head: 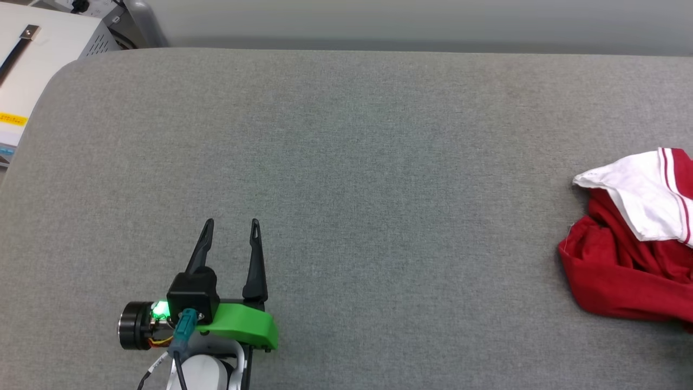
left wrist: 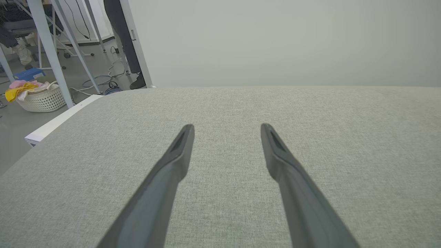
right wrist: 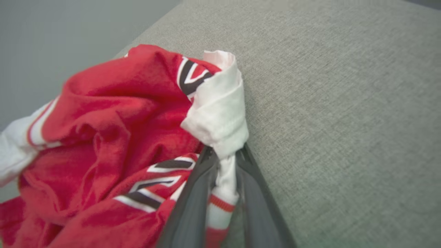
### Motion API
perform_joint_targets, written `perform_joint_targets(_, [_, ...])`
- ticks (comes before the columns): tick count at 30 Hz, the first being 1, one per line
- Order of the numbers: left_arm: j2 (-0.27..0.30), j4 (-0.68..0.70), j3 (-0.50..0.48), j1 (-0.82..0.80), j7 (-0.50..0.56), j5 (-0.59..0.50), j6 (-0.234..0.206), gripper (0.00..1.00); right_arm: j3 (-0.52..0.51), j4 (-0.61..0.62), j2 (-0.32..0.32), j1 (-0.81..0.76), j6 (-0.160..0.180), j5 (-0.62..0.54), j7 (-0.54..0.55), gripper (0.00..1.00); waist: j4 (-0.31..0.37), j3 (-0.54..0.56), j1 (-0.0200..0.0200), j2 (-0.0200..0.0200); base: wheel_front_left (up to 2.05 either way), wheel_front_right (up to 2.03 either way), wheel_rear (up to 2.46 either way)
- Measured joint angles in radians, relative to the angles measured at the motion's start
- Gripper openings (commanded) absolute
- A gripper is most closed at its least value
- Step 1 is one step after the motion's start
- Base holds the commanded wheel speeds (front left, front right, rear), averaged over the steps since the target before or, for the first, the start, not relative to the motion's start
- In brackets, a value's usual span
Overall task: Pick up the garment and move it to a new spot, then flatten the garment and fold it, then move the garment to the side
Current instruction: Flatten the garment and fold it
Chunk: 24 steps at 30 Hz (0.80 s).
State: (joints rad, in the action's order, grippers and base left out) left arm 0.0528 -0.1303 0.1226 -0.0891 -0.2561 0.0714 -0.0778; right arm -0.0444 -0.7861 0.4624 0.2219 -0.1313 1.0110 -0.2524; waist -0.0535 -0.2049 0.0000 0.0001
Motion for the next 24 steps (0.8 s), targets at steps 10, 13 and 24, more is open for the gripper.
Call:
perform_joint_targets(10, [0.0,0.0,0.0,0.017,0.0,0.0,0.0,1.0,-0.312,0.336,-0.038,-0.028,0.0,-0.388,-0.004,1.0,0.006,0.026,0.0,0.0,0.0,0.0,0.0])
perform_joint_targets(13, [0.0,0.001,0.001,0.017,0.0,0.0,0.0,1.0,-0.327,0.5,-0.058,-0.038,0.0,-0.497,0.005,1.0,0.004,0.027,0.0,0.0,0.0,0.0,0.0])
perform_joint_targets(24, [0.0,0.015,0.015,0.013,0.0,-0.003,0.0,1.0,0.026,0.893,0.154,0.088,0.0,-0.614,0.507,1.0,-0.012,-0.011,0.0,0.0,0.0,0.0,0.0])
